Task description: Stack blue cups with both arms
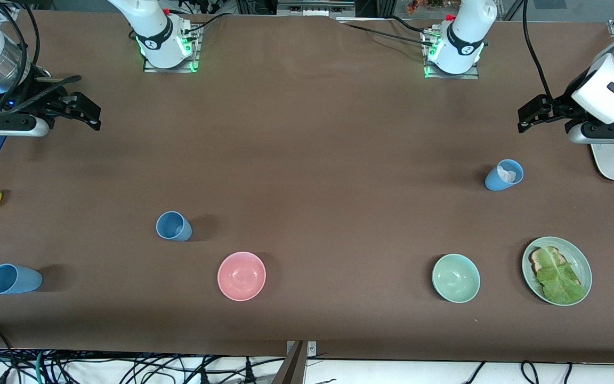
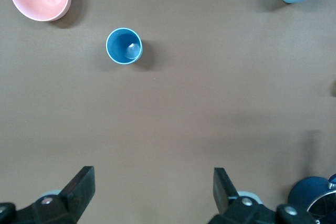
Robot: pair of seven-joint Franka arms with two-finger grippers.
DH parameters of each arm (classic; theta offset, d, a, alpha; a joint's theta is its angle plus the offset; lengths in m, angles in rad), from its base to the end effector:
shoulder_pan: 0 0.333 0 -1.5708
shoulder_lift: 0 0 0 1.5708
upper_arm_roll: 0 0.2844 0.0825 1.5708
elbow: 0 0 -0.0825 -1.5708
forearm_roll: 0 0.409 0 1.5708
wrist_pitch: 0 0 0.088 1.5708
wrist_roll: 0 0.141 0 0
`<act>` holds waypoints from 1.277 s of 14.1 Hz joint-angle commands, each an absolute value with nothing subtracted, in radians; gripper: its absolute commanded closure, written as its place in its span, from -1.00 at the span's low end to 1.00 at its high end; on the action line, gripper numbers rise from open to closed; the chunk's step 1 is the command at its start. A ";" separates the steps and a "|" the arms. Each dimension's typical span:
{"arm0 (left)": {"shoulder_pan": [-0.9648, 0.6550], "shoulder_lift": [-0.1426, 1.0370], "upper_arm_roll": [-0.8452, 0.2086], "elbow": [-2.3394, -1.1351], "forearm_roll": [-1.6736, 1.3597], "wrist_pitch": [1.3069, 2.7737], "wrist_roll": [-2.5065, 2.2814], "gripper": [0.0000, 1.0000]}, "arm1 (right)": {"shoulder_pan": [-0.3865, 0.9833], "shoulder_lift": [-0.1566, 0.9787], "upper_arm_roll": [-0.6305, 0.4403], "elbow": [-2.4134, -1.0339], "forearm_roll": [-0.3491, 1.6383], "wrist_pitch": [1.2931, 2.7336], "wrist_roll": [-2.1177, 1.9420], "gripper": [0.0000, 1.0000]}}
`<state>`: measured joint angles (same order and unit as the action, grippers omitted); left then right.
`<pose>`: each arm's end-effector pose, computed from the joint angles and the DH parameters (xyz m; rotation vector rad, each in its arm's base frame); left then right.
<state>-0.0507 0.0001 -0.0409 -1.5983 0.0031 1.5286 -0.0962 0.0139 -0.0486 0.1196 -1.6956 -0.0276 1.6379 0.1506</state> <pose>0.5692 -0.0518 0.5418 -3.1301 -0.0072 0.1083 0.5648 0.0732 0.5303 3.1072 -0.0237 -0.0072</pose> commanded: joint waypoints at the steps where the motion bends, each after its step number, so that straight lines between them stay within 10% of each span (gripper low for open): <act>1: -0.046 0.018 -0.041 -1.562 0.002 1.502 -0.081 -1.00 | 0.020 -0.043 0.117 -1.674 -0.014 1.623 0.158 -1.00; 18: -0.046 0.018 -0.041 -1.565 0.002 1.488 -0.083 -1.00 | 0.025 -0.043 0.118 -1.680 -0.014 1.623 0.160 -1.00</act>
<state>-0.0506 0.0029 -0.0409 -1.5982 0.0031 1.5123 -0.0962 0.0178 -0.0478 0.1214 -1.6954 -0.0275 1.6367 0.1507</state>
